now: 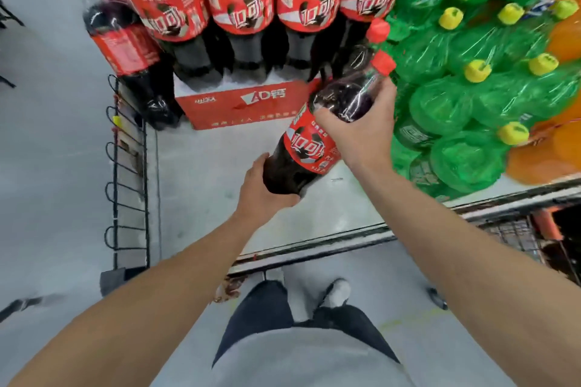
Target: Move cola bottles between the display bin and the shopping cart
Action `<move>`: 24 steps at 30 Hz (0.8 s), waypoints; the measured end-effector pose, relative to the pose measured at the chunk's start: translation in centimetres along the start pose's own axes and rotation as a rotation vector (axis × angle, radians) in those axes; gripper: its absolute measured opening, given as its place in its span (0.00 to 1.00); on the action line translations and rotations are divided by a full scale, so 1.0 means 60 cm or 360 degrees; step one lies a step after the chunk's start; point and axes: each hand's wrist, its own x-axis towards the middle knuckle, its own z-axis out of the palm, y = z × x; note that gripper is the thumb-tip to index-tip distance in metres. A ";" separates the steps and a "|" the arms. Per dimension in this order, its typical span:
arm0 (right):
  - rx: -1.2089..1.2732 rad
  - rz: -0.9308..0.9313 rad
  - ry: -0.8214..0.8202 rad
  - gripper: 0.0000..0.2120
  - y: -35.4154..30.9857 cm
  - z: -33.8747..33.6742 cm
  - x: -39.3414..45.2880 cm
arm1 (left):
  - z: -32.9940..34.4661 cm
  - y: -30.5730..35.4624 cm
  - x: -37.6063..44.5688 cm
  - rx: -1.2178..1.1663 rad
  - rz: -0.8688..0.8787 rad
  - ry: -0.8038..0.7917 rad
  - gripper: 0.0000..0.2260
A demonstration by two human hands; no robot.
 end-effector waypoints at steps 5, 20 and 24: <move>-0.0097 0.0009 -0.0022 0.39 0.025 0.025 0.008 | 0.006 -0.021 0.050 0.0006 -0.0056 -0.0128 0.51; -0.0290 -0.0032 -0.0430 0.44 0.046 0.037 0.030 | -0.030 -0.023 0.081 0.0172 -0.0067 -0.0423 0.38; -0.0291 -0.0109 -0.0680 0.45 0.046 0.034 0.033 | -0.090 0.039 0.090 0.0072 0.0008 -0.0303 0.33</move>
